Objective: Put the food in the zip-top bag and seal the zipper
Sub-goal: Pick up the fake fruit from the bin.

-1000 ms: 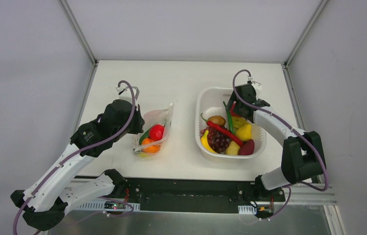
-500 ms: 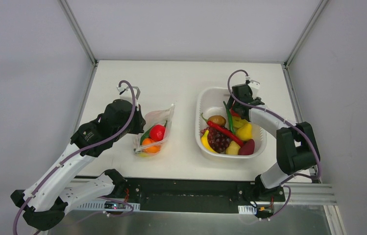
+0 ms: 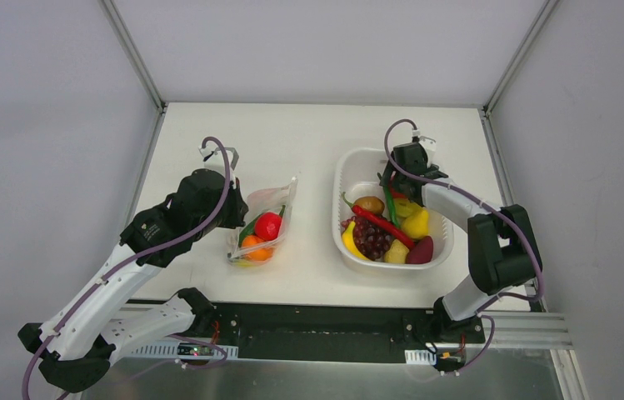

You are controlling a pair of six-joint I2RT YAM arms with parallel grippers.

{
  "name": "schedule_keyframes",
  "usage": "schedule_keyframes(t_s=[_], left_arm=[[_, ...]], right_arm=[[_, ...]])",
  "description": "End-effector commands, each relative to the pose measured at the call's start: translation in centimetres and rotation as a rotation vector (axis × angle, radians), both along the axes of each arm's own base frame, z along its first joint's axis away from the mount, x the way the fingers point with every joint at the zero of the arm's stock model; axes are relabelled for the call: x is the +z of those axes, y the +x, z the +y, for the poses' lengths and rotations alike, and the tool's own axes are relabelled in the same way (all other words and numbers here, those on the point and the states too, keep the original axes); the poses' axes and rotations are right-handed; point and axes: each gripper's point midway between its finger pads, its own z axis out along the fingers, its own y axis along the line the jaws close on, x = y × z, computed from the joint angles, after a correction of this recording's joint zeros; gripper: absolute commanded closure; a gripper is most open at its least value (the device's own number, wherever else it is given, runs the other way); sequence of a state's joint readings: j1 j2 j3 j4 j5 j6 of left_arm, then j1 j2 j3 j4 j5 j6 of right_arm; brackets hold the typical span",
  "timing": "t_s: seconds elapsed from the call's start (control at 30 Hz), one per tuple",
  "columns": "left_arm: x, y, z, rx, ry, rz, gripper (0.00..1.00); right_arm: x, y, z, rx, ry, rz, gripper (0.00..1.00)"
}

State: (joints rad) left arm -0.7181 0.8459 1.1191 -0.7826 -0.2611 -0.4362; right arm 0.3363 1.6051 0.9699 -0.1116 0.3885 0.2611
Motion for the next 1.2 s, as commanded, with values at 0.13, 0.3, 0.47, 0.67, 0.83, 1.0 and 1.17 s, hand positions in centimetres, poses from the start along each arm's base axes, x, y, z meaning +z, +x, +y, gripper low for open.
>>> schedule_keyframes(t_s=[0.13, 0.3, 0.47, 0.67, 0.83, 1.0, 1.17], left_arm=[[0.6, 0.2, -0.2, 0.011, -0.041, -0.017, 1.0], [0.5, 0.1, -0.2, 0.012, -0.045, -0.016, 1.0], [0.5, 0.1, -0.1, 0.013, -0.047, -0.016, 1.0], [0.5, 0.1, -0.1, 0.014, -0.045, -0.017, 1.0], [0.8, 0.2, -0.1, 0.013, -0.044, -0.021, 1.0], [0.9, 0.1, -0.1, 0.013, -0.048, -0.022, 1.0], [1.0, 0.0, -0.2, 0.012, -0.058, -0.025, 1.0]], right_arm=[[0.0, 0.5, 0.9, 0.055, 0.015, 0.019, 0.23], [1.4, 0.4, 1.4, 0.077, 0.043, -0.012, 0.39], [3.9, -0.3, 2.2, 0.114, 0.106, -0.059, 0.43], [6.6, -1.3, 2.9, 0.146, 0.171, -0.128, 0.44], [8.1, -2.3, 3.0, 0.152, 0.205, -0.155, 0.44], [10.1, -3.3, 3.6, 0.184, 0.262, -0.203, 0.45], [11.6, -4.4, 4.8, 0.227, 0.344, -0.215, 0.45]])
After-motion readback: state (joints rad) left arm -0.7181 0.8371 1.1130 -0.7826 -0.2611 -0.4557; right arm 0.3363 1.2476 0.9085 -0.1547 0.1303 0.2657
